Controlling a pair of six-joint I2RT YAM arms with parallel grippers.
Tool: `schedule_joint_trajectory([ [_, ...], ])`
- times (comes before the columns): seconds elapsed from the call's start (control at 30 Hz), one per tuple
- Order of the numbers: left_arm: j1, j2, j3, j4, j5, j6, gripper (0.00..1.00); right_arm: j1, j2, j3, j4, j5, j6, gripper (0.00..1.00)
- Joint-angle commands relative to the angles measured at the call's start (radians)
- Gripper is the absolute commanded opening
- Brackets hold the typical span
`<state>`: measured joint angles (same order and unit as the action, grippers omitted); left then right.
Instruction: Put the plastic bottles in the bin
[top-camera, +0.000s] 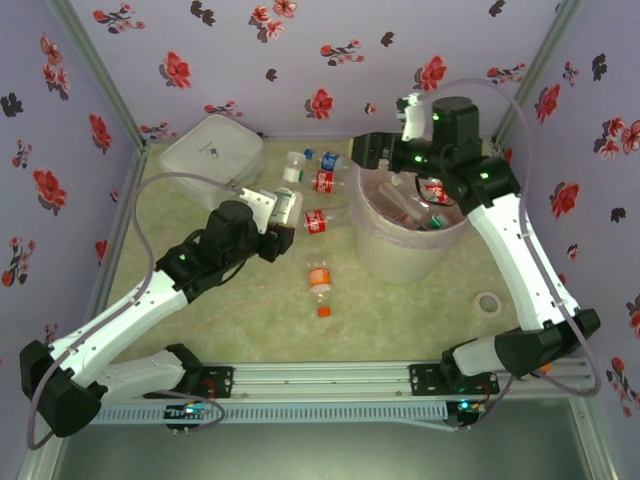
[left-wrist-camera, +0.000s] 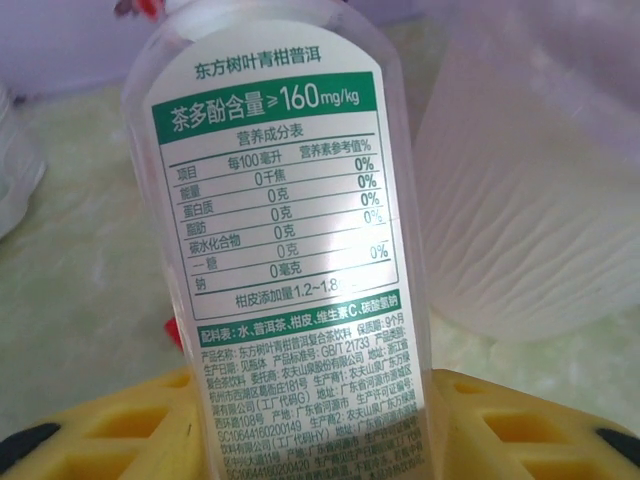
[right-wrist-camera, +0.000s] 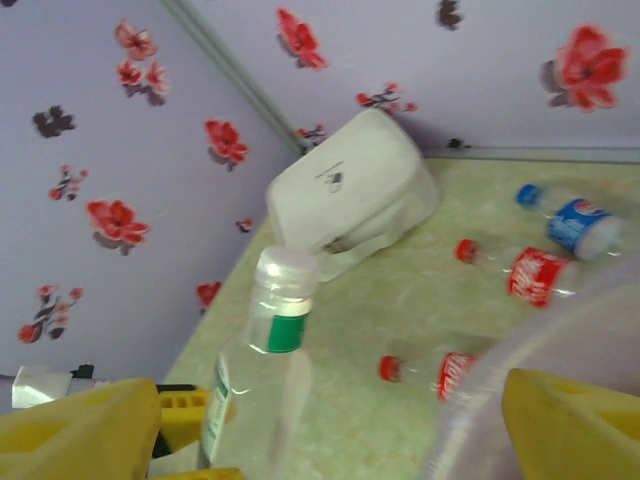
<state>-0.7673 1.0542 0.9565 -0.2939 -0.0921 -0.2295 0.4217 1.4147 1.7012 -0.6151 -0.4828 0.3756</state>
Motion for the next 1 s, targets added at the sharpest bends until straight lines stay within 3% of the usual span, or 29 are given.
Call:
schedule_joint_trajectory([
  [0.0,-0.001,0.001,0.021,0.193,0.08,0.032,0.3,0.051,0.044,0.039,0.087,-0.027,0.031,0.97],
  [0.23,-0.008,0.01,0.033,0.249,0.118,0.029,0.28,0.118,0.111,0.059,0.135,-0.043,0.051,0.99],
  [0.43,-0.024,0.018,0.027,0.265,0.145,0.039,0.29,0.149,0.169,0.07,0.182,-0.058,0.083,0.88],
  [0.57,-0.033,0.021,0.029,0.269,0.158,0.046,0.29,0.15,0.197,0.078,0.199,-0.046,0.079,0.71],
  [0.7,-0.037,0.021,0.024,0.266,0.151,0.039,0.3,0.149,0.194,0.083,0.19,-0.028,0.071,0.37],
  [0.73,-0.037,0.023,0.022,0.263,0.141,0.036,0.33,0.148,0.187,0.083,0.188,-0.02,0.068,0.31],
  [0.77,-0.037,0.027,0.024,0.259,0.135,0.036,0.43,0.149,0.177,0.083,0.188,-0.005,0.061,0.27],
  [0.9,-0.037,0.032,0.02,0.243,0.088,0.026,0.96,0.137,0.123,0.122,0.162,0.066,0.011,0.16],
  [0.97,-0.034,0.03,0.016,0.227,0.059,0.023,1.0,0.118,0.084,0.149,0.138,0.11,-0.024,0.1],
])
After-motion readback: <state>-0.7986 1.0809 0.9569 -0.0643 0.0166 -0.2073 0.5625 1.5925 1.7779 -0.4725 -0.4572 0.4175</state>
